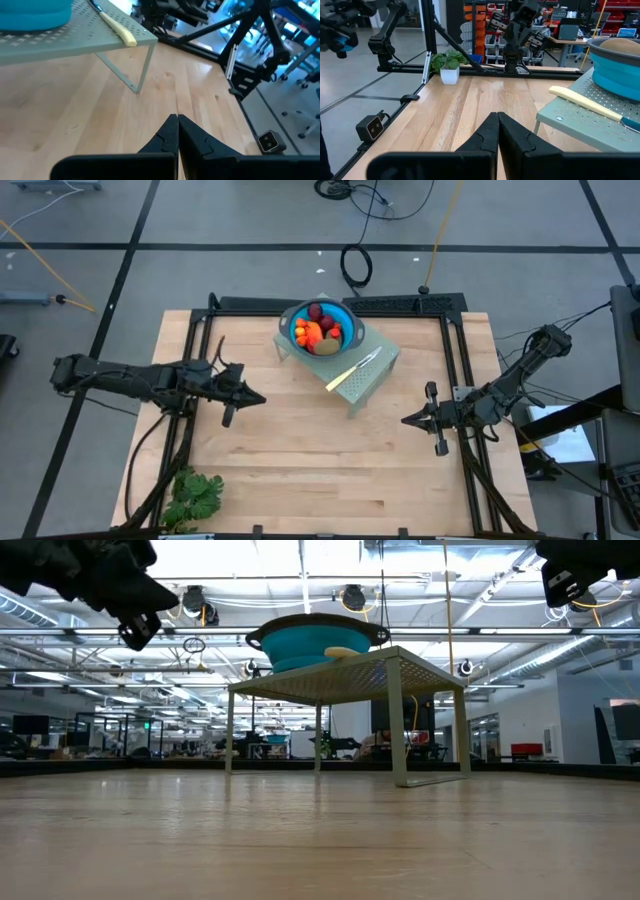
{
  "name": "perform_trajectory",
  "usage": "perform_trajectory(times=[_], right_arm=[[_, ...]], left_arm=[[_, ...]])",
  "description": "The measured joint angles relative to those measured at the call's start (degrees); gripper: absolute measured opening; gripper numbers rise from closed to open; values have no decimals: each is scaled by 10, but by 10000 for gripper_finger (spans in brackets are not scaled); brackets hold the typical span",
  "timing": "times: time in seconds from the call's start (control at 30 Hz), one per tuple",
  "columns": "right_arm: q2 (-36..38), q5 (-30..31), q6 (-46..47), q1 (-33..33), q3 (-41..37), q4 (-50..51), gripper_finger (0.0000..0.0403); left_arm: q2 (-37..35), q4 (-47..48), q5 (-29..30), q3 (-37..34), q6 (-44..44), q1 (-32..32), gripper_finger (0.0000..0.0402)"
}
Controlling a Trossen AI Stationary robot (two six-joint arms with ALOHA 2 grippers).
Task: Pick & Place Fruit
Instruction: Return to Home Position
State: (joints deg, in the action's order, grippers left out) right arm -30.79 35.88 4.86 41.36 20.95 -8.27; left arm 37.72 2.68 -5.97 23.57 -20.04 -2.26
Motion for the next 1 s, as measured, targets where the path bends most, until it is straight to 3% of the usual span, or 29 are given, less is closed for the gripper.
perform_trajectory(times=[0.3, 0.5, 1.0], right_arm=[[0, 0, 0, 0, 0, 0, 0], [0, 0, 0, 0, 0, 1, 0], [0, 7, -3, 0, 0, 17, 0]], left_arm=[[-118, 7, 51, -62, -30, -7, 0], [-179, 76, 96, -83, -31, -22, 0], [-245, 167, 136, -95, -6, -32, 0]])
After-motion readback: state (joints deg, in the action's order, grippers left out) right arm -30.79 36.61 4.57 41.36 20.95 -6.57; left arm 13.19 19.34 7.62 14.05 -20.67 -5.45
